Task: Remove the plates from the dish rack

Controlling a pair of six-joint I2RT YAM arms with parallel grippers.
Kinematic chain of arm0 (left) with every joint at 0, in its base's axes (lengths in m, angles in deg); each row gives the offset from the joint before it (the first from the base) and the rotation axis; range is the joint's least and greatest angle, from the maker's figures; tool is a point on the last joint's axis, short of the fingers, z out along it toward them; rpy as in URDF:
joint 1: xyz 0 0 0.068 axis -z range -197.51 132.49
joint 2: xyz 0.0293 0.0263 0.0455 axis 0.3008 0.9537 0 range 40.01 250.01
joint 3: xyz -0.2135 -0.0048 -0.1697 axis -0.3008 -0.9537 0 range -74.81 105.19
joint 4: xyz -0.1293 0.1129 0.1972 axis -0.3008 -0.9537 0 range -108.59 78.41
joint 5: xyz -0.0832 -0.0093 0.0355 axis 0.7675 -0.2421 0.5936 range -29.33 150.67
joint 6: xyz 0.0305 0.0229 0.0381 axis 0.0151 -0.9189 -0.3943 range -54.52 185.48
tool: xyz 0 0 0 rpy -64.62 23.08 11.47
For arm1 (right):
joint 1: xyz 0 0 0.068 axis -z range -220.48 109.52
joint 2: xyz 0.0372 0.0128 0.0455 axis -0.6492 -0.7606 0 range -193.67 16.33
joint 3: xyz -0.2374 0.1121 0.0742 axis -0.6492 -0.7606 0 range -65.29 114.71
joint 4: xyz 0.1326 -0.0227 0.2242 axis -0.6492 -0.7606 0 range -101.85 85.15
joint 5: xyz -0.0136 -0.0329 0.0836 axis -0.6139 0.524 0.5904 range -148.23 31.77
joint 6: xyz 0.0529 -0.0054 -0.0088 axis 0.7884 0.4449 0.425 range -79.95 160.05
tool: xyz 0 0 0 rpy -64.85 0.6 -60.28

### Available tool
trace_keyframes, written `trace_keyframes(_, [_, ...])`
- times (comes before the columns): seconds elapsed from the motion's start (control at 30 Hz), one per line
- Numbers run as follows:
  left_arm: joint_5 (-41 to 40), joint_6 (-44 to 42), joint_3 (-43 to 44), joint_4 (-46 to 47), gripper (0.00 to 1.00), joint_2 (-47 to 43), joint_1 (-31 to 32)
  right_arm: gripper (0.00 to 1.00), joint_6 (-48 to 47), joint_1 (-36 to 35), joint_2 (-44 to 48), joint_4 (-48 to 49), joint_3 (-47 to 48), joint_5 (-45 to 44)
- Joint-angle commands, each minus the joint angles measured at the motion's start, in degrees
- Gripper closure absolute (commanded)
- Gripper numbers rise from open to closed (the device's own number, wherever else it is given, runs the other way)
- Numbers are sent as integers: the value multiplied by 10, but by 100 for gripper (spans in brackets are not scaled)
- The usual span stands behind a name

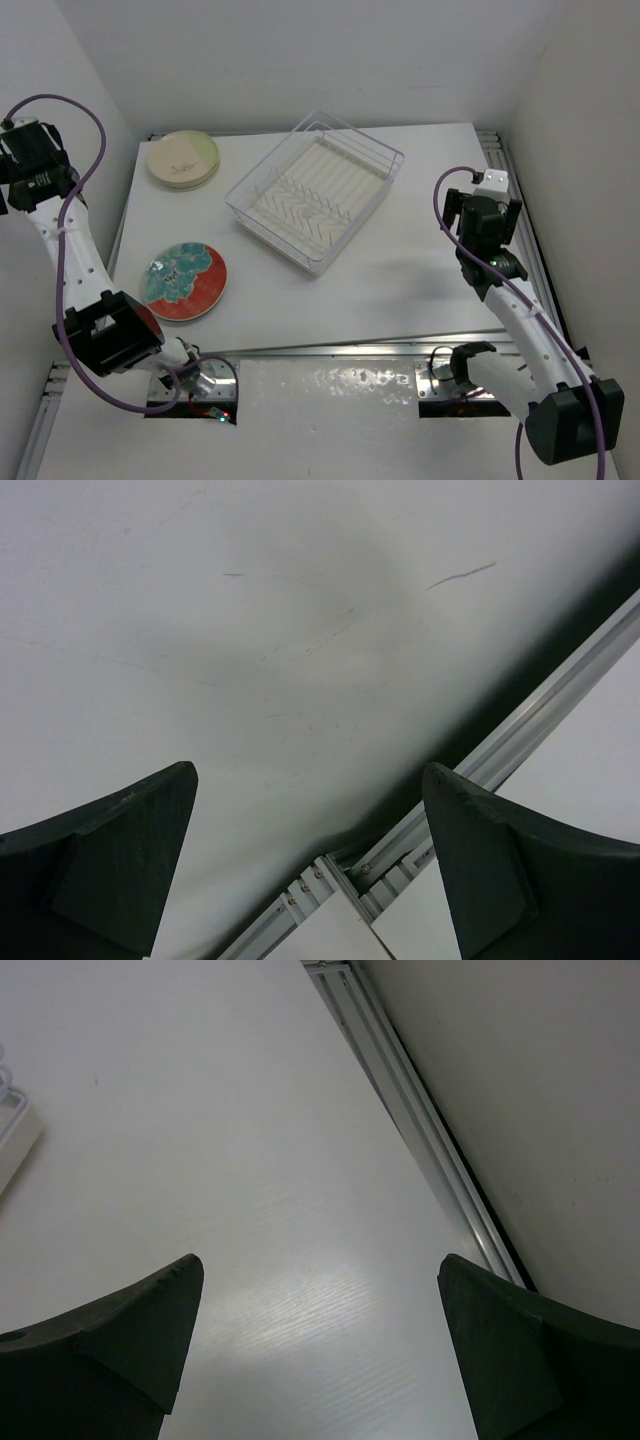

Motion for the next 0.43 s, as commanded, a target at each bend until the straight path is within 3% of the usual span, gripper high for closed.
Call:
trace_keyframes(0.0, [-2,1,-1,15,7,-19,1,1,0,3,1,21,-1,10])
trace_keyframes(0.4, [4,4,-11,22,7,-21,1,1,-1,3,-8,25,0,15])
